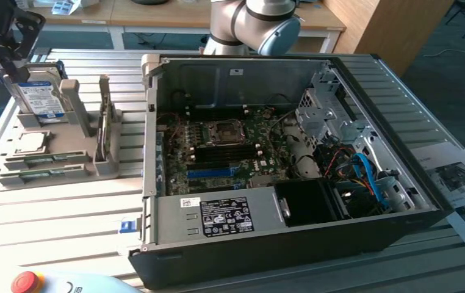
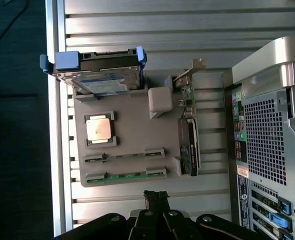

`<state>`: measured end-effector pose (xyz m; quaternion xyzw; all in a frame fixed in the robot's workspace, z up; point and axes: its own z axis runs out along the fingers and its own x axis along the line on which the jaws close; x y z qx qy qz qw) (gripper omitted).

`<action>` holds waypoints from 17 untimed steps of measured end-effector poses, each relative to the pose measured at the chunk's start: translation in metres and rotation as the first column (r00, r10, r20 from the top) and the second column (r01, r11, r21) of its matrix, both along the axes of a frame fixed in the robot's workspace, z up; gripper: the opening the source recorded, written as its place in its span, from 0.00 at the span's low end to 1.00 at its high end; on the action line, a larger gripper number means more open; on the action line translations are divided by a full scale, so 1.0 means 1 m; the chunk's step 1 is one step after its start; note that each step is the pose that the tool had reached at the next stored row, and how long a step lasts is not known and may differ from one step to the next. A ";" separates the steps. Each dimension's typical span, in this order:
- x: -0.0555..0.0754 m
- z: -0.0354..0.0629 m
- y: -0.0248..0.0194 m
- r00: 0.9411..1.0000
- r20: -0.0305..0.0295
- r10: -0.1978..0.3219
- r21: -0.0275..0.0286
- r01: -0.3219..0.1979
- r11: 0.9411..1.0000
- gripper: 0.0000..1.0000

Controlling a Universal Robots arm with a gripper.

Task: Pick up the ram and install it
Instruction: 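Reach for the ram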

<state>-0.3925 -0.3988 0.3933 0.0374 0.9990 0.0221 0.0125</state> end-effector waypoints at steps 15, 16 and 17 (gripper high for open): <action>-0.007 0.0000 0.0000 1.000 0.000 0.000 0.000 0.000 1.000 0.11; -0.008 0.0000 0.0000 1.000 0.000 0.000 0.000 0.000 1.000 0.11; -0.009 0.0000 0.0000 1.000 0.000 0.000 0.000 0.000 1.000 0.11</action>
